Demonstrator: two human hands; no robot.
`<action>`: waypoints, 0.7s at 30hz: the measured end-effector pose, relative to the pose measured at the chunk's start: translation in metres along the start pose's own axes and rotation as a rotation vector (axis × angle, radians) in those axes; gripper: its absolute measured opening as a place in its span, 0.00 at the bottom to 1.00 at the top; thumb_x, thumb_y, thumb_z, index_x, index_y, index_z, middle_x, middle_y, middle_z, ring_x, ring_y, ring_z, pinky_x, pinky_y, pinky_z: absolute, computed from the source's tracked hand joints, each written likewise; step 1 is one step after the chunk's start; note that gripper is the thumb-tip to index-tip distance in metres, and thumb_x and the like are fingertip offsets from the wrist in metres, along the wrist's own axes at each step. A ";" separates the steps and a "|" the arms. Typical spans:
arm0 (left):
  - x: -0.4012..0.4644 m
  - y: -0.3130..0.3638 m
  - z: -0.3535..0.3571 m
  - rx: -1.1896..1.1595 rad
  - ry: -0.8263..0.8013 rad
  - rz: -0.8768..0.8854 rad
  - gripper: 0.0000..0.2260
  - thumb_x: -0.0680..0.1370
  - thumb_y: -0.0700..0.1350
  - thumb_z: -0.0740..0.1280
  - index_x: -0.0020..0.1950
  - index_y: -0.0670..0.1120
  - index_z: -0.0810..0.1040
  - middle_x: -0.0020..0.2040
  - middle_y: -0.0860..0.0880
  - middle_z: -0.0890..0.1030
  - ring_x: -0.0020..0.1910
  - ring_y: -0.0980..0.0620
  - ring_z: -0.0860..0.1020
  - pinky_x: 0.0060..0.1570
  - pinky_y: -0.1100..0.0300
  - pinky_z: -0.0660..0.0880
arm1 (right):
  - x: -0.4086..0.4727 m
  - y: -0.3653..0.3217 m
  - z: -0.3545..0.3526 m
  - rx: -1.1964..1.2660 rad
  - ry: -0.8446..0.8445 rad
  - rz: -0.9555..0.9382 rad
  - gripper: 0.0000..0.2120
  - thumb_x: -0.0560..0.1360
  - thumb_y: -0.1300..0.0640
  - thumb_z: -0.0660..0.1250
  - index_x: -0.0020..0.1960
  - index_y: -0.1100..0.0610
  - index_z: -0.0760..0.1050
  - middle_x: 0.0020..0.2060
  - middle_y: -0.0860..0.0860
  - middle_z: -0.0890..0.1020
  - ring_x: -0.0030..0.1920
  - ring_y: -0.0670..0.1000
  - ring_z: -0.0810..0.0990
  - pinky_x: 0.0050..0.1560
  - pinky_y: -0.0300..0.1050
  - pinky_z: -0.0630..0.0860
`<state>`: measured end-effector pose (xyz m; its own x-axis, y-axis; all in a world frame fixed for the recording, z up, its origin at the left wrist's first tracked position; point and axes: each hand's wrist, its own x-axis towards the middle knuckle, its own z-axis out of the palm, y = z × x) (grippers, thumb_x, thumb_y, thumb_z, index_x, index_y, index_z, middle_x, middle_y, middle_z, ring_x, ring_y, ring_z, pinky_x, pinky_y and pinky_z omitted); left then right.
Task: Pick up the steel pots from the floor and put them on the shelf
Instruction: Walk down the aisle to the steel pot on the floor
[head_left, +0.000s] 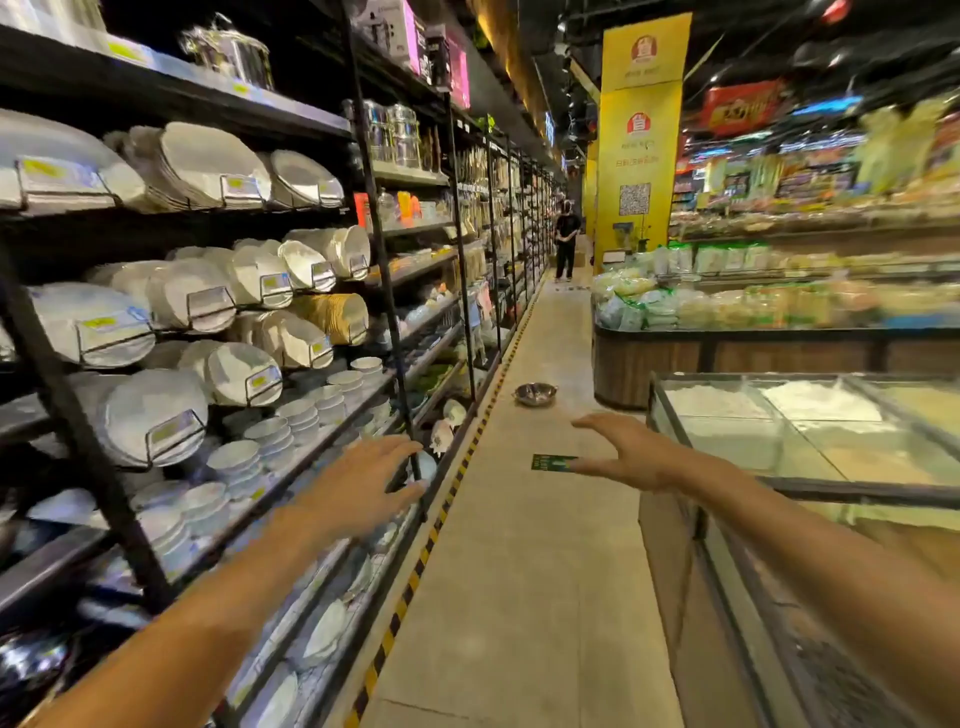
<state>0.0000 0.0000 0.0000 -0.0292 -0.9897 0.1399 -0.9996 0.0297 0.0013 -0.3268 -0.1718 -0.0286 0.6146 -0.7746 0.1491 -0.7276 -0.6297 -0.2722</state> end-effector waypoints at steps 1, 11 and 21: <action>0.025 0.004 0.005 -0.011 0.000 0.012 0.29 0.80 0.64 0.55 0.78 0.53 0.59 0.79 0.52 0.60 0.76 0.52 0.59 0.75 0.52 0.58 | 0.009 0.017 -0.006 0.023 -0.009 0.016 0.38 0.75 0.32 0.64 0.79 0.50 0.62 0.78 0.50 0.65 0.76 0.52 0.63 0.74 0.47 0.60; 0.236 -0.003 0.046 -0.023 0.007 0.009 0.30 0.78 0.67 0.54 0.77 0.55 0.59 0.78 0.55 0.61 0.76 0.54 0.60 0.73 0.55 0.60 | 0.140 0.149 -0.020 0.088 0.029 0.102 0.35 0.77 0.36 0.64 0.79 0.50 0.62 0.77 0.50 0.66 0.76 0.51 0.63 0.73 0.48 0.61; 0.457 -0.073 0.107 -0.035 0.012 0.022 0.29 0.79 0.63 0.57 0.78 0.55 0.58 0.78 0.54 0.61 0.76 0.53 0.59 0.73 0.55 0.60 | 0.348 0.259 0.028 0.096 0.012 0.136 0.35 0.75 0.33 0.64 0.78 0.47 0.63 0.76 0.47 0.67 0.74 0.49 0.66 0.70 0.44 0.63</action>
<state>0.0589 -0.4696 -0.0416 -0.0509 -0.9871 0.1521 -0.9979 0.0565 0.0323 -0.2926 -0.6031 -0.0743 0.5088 -0.8531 0.1157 -0.7708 -0.5112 -0.3801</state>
